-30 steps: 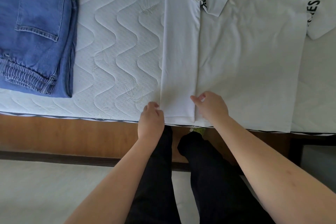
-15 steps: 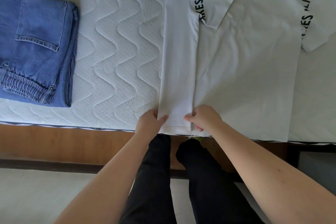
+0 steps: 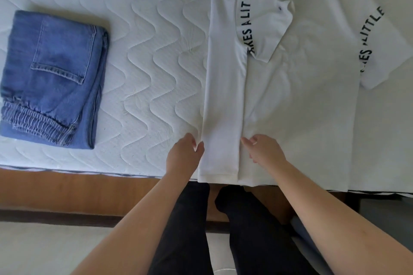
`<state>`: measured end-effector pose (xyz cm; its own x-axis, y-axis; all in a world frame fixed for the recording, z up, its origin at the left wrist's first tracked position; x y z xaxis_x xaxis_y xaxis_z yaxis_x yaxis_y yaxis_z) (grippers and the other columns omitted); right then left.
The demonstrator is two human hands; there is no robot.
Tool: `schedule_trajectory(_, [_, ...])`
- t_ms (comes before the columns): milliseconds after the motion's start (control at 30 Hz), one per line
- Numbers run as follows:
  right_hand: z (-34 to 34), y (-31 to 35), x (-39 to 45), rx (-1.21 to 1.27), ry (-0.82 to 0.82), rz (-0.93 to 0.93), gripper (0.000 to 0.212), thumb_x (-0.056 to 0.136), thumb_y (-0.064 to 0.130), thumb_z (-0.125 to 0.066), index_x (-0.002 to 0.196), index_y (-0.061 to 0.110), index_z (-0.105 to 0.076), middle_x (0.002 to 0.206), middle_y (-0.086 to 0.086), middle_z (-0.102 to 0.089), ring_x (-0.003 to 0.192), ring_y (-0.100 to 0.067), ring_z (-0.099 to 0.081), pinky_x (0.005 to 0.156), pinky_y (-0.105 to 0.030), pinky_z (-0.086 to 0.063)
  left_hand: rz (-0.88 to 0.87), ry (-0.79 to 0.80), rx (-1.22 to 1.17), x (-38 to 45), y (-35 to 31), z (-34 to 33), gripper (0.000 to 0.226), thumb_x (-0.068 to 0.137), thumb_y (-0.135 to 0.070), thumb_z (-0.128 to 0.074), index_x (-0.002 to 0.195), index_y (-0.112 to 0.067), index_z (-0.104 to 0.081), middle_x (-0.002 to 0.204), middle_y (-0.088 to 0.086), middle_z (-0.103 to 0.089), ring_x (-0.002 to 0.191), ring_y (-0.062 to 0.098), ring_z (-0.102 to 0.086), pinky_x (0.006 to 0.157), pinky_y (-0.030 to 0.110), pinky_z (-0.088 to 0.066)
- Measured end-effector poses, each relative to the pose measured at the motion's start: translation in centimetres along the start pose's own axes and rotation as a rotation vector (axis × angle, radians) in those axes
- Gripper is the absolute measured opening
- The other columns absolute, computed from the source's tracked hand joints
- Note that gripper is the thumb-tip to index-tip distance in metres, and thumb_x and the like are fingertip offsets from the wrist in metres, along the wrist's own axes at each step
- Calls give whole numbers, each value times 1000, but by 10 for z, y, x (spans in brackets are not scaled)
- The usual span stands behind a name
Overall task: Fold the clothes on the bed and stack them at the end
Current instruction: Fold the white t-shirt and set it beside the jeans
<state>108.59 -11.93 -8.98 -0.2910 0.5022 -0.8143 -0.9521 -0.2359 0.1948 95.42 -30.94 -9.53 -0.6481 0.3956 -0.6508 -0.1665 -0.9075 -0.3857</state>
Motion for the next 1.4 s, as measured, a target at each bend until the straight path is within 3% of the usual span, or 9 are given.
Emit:
schedule_trajectory(200, [40, 18, 39, 299, -222, 33, 24, 92, 47, -57, 102, 26, -62, 96, 5, -71, 86, -16, -68, 79, -31, -54, -390, -139, 84, 53, -61, 22, 28, 97, -26, -55, 122, -15, -58, 113, 5, -62, 105, 25, -58, 92, 35, -43])
schedule_trajectory(367, [73, 40, 74, 498, -358, 146, 25, 94, 32, -58, 118, 24, -58, 85, 21, -60, 67, 17, -56, 56, 0, -36, -543, -169, 216, 99, -103, 30, 47, 99, -30, -49, 144, -17, -44, 143, 1, -49, 133, 20, -44, 109, 37, -33])
schedule_trajectory(700, [179, 98, 147, 513, -501, 292, 71, 92, 27, -62, 152, 11, -26, 151, -10, -37, 139, -21, -36, 113, -37, -33, -456, -212, 384, 208, -191, 66, 66, 104, -43, -32, 158, -15, -7, 166, 6, -3, 153, 21, -2, 124, 36, -7])
schedule_trajectory(900, [209, 129, 187, 296, -488, 311, 92, 92, 32, -65, 156, 7, -4, 158, -8, -25, 146, -24, -23, 116, -39, -23, -398, -241, 521, 268, -213, 91, 68, 105, -48, -21, 157, -14, 6, 165, 7, 10, 152, 21, 7, 123, 35, 0])
schedule_trajectory(1000, [220, 130, 205, 394, -483, 209, 68, 94, 29, -61, 150, 7, -29, 141, -11, -48, 132, -27, -43, 107, -38, -35, -392, -219, 620, 291, -216, 99, 68, 105, -49, -17, 157, -12, 6, 165, 8, 12, 152, 21, 10, 122, 35, 4])
schedule_trajectory(1067, [226, 128, 213, 412, -539, 225, 20, 97, 25, -56, 106, 8, -61, 99, -10, -61, 100, -31, -55, 78, -28, -38, -405, -204, 682, 300, -217, 101, 68, 104, -50, -15, 157, -12, 5, 165, 9, 12, 152, 22, 10, 123, 35, 5])
schedule_trajectory(1167, [226, 128, 204, 418, -707, 344, 43, 98, 21, -54, 60, 12, -36, 60, -2, -39, 70, -32, -45, 60, -30, -21, -453, -212, 676, 303, -219, 104, 70, 104, -51, -23, 157, -10, -3, 165, 11, 2, 153, 25, 1, 123, 37, -2])
schedule_trajectory(1300, [204, 142, 172, 351, -895, 679, 14, 93, 11, -60, 97, 5, -72, 95, -11, -71, 90, -30, -63, 80, -36, -47, -464, -179, 533, 306, -229, 112, 75, 98, -46, -49, 155, -10, -17, 163, 13, -10, 150, 29, -9, 119, 43, -21])
schedule_trajectory(1400, [176, 153, 158, 181, -829, 820, 31, 91, 12, -57, 119, 10, -70, 125, -12, -66, 112, -32, -63, 97, -45, -48, -474, -187, 523, 307, -235, 118, 73, 93, -44, -58, 153, -15, -27, 158, 12, -20, 146, 30, -20, 113, 44, -31])
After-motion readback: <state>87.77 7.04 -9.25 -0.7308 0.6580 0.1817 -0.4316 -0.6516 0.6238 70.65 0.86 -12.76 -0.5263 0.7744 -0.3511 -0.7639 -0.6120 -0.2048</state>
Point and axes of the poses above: each hand's wrist, its own x-axis towards the middle knuckle, its own z-axis out of the back of the hand, y = z × x, the point moved 2 cm from there along x, towards the middle knuckle
